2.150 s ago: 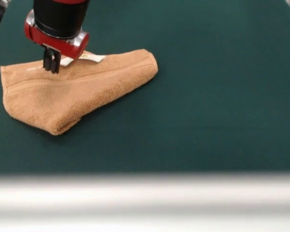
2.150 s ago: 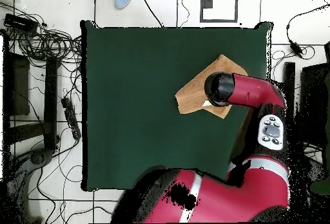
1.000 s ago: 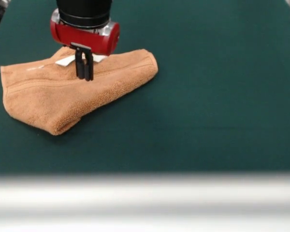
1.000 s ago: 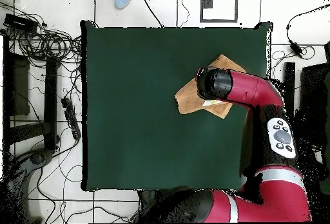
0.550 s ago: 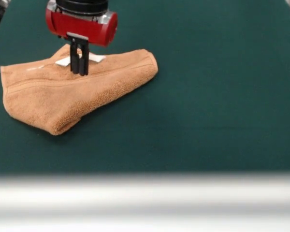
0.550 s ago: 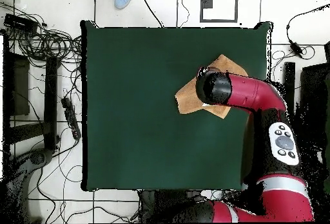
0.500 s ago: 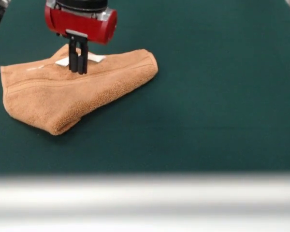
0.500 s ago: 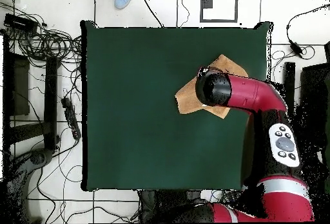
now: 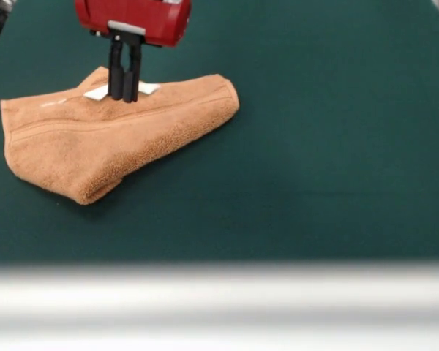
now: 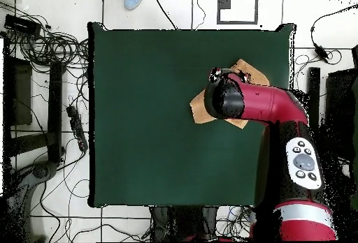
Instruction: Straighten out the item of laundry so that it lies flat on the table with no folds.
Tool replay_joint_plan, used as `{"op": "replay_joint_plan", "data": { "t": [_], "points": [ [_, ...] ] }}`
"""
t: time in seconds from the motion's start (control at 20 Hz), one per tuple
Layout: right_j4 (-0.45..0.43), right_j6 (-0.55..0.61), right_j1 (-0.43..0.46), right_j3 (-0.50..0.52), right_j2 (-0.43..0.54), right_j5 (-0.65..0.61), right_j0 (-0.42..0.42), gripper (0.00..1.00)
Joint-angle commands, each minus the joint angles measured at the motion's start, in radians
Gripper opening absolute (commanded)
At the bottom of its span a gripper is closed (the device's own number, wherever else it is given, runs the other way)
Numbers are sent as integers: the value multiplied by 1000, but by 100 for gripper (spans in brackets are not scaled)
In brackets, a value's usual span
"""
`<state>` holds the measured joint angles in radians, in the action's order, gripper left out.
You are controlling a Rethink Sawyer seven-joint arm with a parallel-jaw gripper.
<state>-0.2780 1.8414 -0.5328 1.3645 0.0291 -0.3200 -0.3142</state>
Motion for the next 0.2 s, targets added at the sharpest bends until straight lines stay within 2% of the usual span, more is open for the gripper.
{"op": "replay_joint_plan", "data": {
  "t": [0.05,0.2],
  "points": [
    [-14,100,13,123,58,19,64,0],
    [-12,93,13,120,55,-4,67,0]
  ]
}}
